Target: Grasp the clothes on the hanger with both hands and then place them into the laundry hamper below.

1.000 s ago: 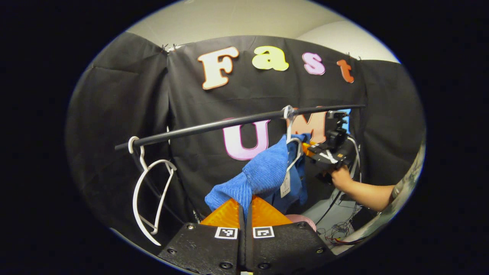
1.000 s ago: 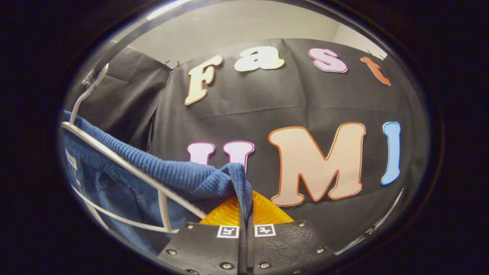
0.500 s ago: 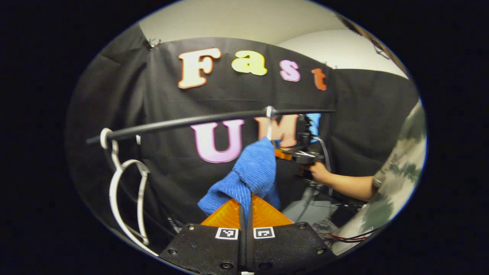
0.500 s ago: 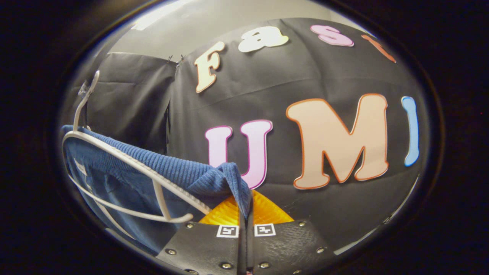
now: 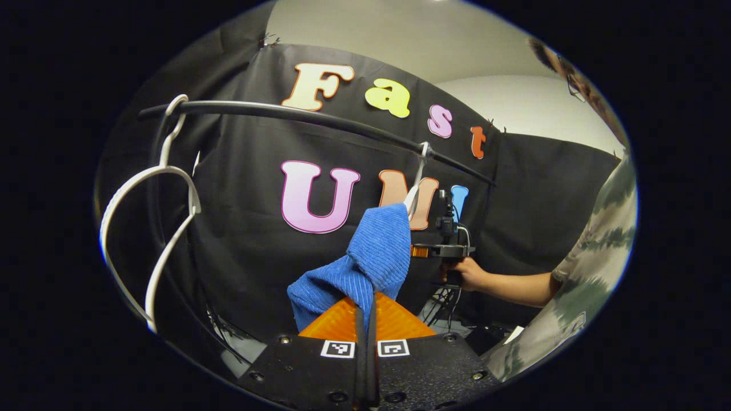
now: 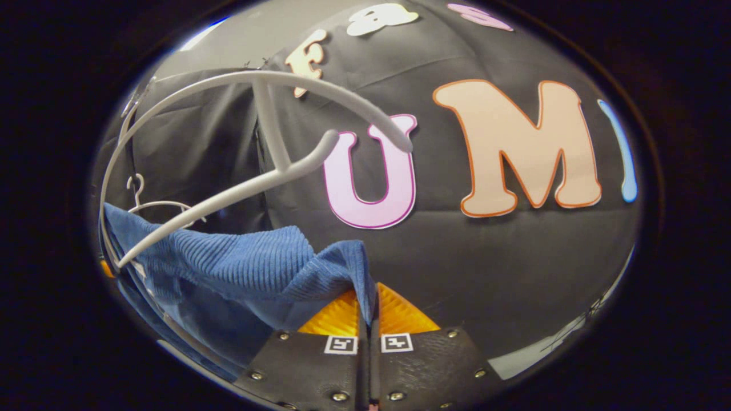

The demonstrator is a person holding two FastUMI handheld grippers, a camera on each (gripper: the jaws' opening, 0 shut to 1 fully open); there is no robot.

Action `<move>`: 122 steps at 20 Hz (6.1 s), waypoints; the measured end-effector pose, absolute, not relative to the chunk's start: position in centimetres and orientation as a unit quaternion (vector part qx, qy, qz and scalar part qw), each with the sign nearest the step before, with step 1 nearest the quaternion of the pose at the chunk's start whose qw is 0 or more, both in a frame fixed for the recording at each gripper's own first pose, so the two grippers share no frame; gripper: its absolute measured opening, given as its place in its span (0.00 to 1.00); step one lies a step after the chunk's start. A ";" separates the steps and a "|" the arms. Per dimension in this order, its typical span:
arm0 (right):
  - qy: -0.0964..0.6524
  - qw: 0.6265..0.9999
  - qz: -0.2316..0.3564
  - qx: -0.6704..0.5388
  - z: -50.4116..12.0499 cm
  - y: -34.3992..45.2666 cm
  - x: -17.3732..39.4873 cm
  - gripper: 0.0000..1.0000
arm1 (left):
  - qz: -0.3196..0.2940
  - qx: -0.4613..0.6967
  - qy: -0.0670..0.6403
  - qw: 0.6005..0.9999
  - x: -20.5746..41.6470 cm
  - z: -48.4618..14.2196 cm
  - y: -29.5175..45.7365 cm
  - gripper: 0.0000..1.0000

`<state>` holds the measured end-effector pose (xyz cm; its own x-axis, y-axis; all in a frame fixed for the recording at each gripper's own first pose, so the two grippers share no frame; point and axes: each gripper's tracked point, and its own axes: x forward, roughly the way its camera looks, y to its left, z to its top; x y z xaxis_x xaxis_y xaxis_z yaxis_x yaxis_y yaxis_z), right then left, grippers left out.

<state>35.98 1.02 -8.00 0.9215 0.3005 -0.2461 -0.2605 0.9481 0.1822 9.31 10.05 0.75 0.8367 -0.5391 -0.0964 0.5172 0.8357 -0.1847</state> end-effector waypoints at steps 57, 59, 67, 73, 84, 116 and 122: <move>0.038 0.994 0.056 0.080 1.5 -1.2 17.4 0.01 | -0.132 -0.037 0.020 0.990 16.6 1.3 -10.5 0.00; 0.033 0.995 0.048 0.078 1.8 -1.4 17.7 0.01 | -0.128 -0.022 0.010 0.992 17.5 1.4 -11.2 0.00; 0.102 0.990 0.042 0.085 -4.6 -2.6 19.8 0.01 | -0.143 -0.017 0.056 0.988 20.6 -4.1 -13.2 0.01; 0.163 0.983 0.037 0.071 -10.7 -3.2 20.4 0.01 | -0.145 -0.011 0.125 0.981 22.4 -10.3 -13.0 0.01; 0.274 0.960 0.013 0.062 -19.9 -4.1 22.5 0.01 | -0.159 -0.009 0.229 0.960 23.8 -19.8 -12.5 0.01; 0.446 0.891 -0.079 0.041 -36.1 -5.0 20.7 0.59 | -0.148 -0.048 0.478 0.865 20.6 -39.4 -9.5 0.56; 0.413 0.907 -0.075 0.038 -33.5 -5.1 16.2 1.00 | -0.119 -0.014 0.449 0.886 16.9 -36.4 -9.0 0.90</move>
<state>16.21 -5.08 -33.54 0.6478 -0.1045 -0.7546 0.1672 0.9859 0.0070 16.86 -9.03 -36.42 0.5691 -0.2240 -0.7912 0.1981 0.9712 -0.1324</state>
